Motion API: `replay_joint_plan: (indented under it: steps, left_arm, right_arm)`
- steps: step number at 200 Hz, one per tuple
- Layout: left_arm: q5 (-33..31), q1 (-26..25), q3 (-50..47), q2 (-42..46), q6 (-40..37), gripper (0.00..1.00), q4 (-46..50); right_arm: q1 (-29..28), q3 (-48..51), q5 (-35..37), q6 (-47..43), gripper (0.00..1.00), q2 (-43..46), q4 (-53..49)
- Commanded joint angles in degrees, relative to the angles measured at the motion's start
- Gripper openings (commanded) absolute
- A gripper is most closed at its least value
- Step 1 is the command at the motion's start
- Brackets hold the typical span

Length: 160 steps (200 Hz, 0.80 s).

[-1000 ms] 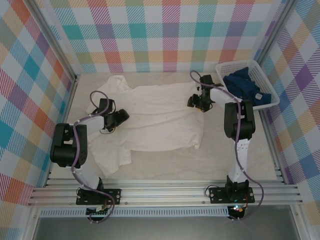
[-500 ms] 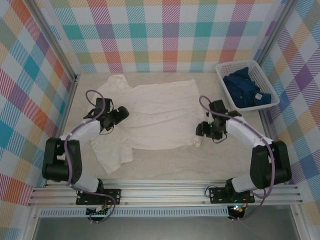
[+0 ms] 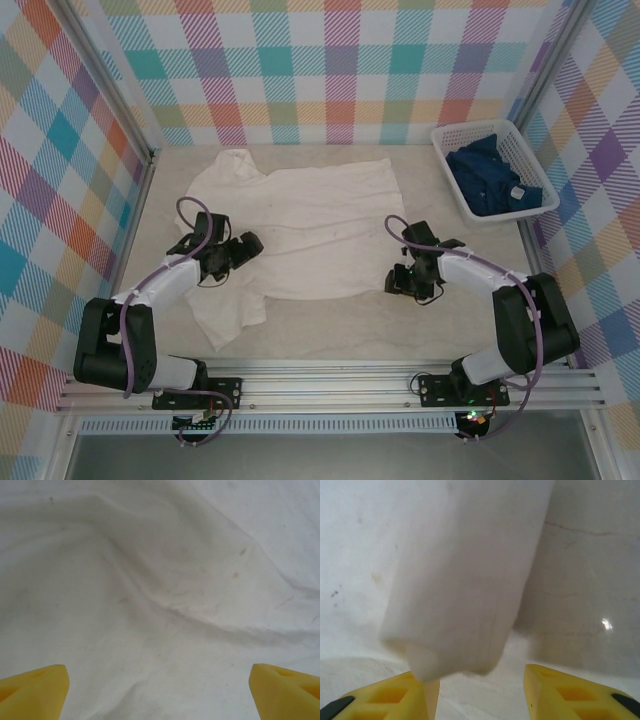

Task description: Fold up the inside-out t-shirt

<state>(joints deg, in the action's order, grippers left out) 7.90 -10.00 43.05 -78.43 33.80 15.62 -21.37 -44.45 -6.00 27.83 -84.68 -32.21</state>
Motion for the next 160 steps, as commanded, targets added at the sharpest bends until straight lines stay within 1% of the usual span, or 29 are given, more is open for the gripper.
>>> replay_joint_plan:
  steps: [1, 16, 30, 59, 92, 160]
  left_arm:
    - [-0.1, -0.5, -1.7, -0.6, -0.2, 0.93, 1.4]
    - [-0.7, -0.5, -2.3, -0.5, -0.3, 0.93, 1.6]
    - [-1.5, -0.5, -3.1, -0.4, -0.4, 0.93, 1.8]
    - [-5.3, -0.5, -6.2, 0.3, -0.4, 0.93, 2.2]
    - [-8.0, -0.5, -8.0, -0.7, -1.1, 0.93, 2.4]
    - [-9.5, -0.5, -9.6, -0.6, -2.3, 0.94, 3.3]
  right_arm:
    - [-0.2, -0.2, 0.4, 0.2, 0.4, -2.1, 3.5]
    - [-0.1, -0.8, 1.4, -0.1, 0.28, -3.0, 2.9]
    - [-0.1, -1.0, 3.1, -0.1, 0.19, -2.7, 1.9]
    - [-0.1, -2.2, 6.9, -0.9, 0.11, -1.3, -2.0]
    - [0.4, -4.0, 10.3, -1.9, 0.07, -0.2, -6.1]
    - [1.7, -10.1, 19.8, -6.2, 0.09, 1.1, -18.5]
